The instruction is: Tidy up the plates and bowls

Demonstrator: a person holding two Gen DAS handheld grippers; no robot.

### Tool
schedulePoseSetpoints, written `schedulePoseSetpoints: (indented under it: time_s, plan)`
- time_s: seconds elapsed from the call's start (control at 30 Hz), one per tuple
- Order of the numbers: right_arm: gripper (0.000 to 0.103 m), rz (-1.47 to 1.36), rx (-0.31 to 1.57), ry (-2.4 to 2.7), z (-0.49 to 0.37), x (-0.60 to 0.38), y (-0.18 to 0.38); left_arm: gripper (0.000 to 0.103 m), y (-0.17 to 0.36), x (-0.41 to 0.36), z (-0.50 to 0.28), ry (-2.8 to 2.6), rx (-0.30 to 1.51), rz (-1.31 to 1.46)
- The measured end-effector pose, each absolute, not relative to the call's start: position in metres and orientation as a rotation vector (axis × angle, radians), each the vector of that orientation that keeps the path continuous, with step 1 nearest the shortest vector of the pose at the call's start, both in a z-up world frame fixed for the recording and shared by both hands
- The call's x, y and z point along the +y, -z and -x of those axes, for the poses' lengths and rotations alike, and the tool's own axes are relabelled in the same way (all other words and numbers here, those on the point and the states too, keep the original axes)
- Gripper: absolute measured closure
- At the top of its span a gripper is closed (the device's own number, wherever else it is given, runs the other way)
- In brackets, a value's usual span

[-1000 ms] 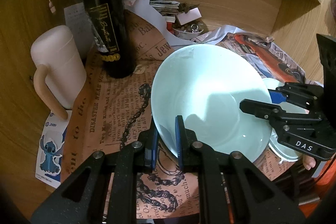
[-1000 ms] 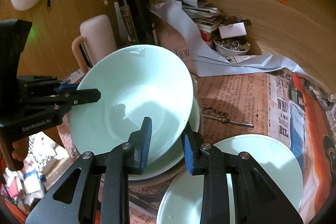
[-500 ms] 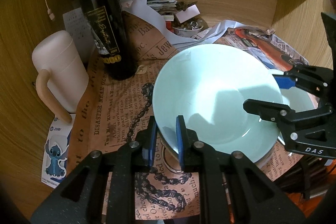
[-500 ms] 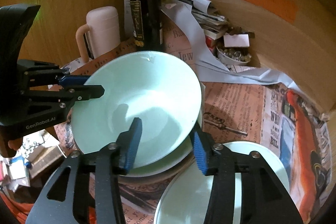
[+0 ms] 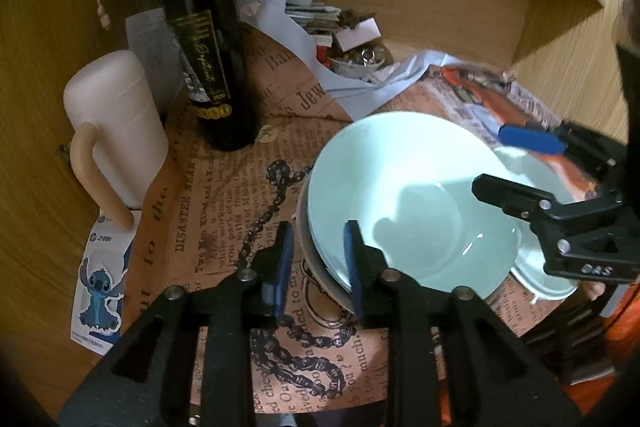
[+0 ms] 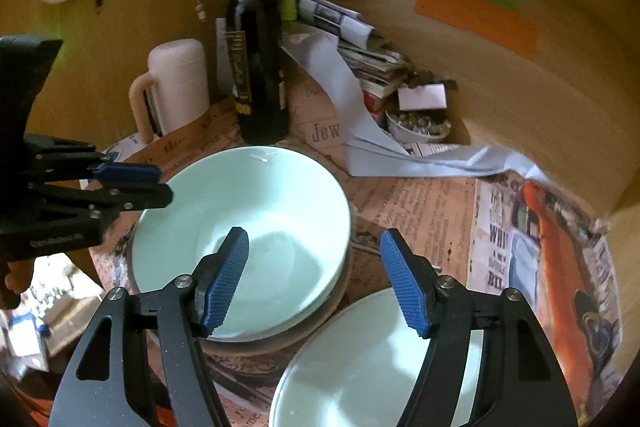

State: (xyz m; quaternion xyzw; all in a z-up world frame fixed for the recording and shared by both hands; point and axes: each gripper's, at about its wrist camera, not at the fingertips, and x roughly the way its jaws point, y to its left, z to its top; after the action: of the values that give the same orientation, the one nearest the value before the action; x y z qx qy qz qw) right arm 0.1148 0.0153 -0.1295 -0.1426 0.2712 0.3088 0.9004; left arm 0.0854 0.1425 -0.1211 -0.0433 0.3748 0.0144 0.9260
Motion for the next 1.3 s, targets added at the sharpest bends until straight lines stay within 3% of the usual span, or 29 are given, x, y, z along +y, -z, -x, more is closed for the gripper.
schedulePoseSetpoints:
  time_s: [0.33,0.63,1.0,1.3]
  plan:
    - [0.038,0.162,0.723,-0.661,-0.14,0.001,0.15,0.064,0.136,0.157,-0.09,0.028,0.828,0.212]
    - [0.038,0.133,0.79,-0.688,-0.15,0.005,0.157,0.064,0.146,0.155,-0.099,0.102,0.866,0.276]
    - [0.06,0.159,0.872,-0.743,-0.153,0.018,0.163,0.064,0.148,0.155,-0.1,0.104,0.86,0.297]
    - [0.068,0.148,0.871,-0.697,-0.154,0.018,0.165,0.065,0.146,0.146,-0.099,0.057,0.852,0.252]
